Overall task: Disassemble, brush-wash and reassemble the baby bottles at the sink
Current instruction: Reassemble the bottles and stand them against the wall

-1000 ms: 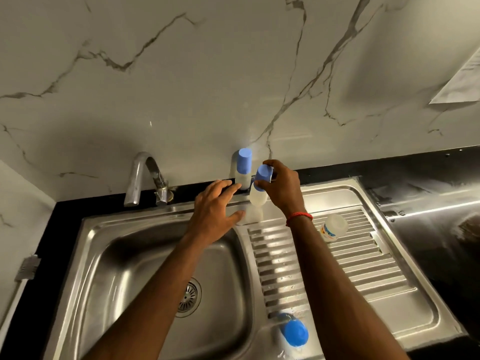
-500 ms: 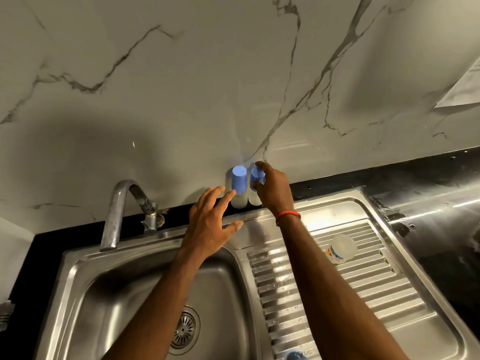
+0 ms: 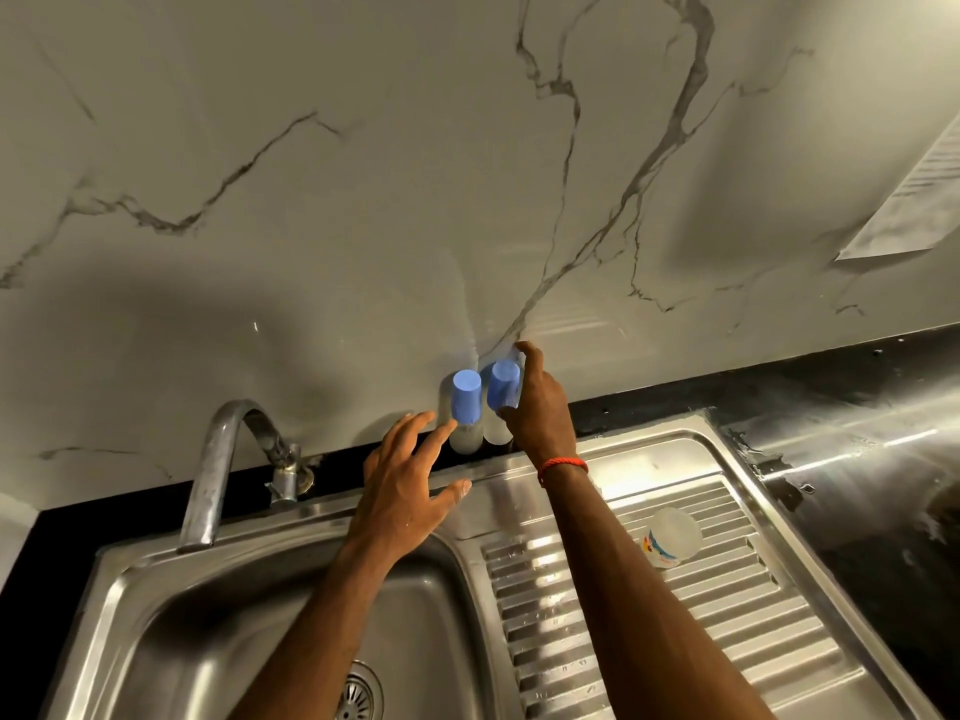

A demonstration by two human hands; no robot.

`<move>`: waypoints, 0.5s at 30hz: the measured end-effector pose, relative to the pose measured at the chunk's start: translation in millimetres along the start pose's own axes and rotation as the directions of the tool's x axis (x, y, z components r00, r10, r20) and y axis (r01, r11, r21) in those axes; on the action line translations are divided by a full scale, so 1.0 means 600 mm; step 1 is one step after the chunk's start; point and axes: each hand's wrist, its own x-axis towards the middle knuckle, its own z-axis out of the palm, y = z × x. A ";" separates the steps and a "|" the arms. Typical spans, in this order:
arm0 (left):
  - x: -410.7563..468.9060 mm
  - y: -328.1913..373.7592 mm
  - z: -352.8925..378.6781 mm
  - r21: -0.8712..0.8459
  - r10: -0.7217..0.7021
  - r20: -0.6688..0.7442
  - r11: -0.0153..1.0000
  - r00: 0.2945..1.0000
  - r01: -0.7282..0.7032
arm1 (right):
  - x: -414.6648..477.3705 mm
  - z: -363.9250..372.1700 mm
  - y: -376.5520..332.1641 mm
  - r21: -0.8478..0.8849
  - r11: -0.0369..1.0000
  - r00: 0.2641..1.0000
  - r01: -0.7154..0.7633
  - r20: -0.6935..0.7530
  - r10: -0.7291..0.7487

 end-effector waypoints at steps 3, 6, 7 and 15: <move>-0.003 0.004 -0.005 0.007 0.006 -0.008 1.000 1.000 -0.006 | -0.007 -0.010 0.000 0.012 1.000 1.000 0.007 -0.022 -0.007; -0.006 0.009 -0.013 0.009 0.012 -0.033 1.000 0.999 -0.011 | -0.030 -0.022 -0.007 0.008 1.000 0.998 0.017 -0.055 -0.017; -0.008 0.011 -0.016 0.010 0.013 -0.039 1.000 0.999 -0.012 | -0.038 -0.028 -0.012 0.011 0.999 0.998 0.030 -0.060 -0.030; -0.053 0.045 -0.048 -0.009 0.036 -0.061 0.999 0.997 -0.036 | -0.124 -0.068 -0.028 -0.012 0.998 0.998 0.066 0.018 -0.066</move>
